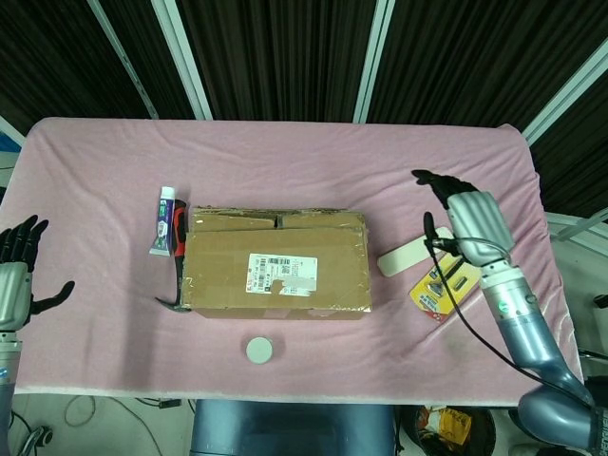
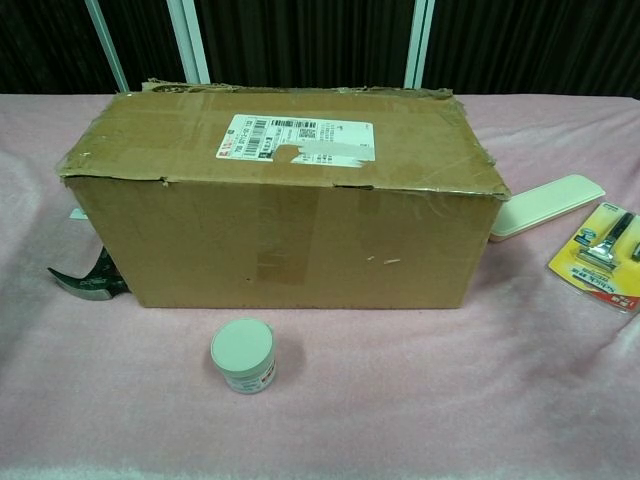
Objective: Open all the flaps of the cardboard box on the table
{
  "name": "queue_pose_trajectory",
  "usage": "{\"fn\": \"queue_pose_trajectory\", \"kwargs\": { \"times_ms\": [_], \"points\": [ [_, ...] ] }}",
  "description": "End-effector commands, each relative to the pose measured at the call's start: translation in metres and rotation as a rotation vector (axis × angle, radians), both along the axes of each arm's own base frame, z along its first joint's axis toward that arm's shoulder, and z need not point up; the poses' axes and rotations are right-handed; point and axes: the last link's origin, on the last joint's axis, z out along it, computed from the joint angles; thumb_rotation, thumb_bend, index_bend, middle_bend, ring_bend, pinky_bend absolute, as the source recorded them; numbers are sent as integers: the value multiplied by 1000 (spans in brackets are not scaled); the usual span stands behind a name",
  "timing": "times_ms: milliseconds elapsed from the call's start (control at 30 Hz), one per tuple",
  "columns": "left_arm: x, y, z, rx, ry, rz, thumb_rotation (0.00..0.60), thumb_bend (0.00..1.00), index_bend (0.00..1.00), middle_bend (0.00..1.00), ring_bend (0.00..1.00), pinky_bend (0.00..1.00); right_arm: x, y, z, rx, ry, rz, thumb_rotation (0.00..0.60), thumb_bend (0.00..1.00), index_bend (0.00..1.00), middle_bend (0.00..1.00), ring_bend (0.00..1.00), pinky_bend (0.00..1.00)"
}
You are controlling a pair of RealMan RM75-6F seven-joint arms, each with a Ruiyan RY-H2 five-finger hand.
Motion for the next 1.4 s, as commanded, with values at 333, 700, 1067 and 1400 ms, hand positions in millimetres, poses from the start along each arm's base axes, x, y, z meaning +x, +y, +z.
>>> {"fn": "queue_pose_trajectory", "kwargs": {
  "times_ms": [333,700,1067,1400],
  "points": [
    [-3,6,-1,-7,-32,-5,600,204,0,0,0,0,87,-40,-93,219,42,18,600,712,296,413,393,419],
    [-6,9,4,15,-36,-8,600,204,0,0,0,0,97,-44,-140,277,68,-18,600,714,306,430,407,431],
    [-7,11,4,8,-48,0,600,204,0,0,0,0,99,-46,-149,295,73,-27,600,714,310,434,410,431],
    [-8,12,4,6,-60,11,600,204,0,0,0,0,98,-43,-158,322,89,-28,600,715,373,504,471,456]
  ]
}}
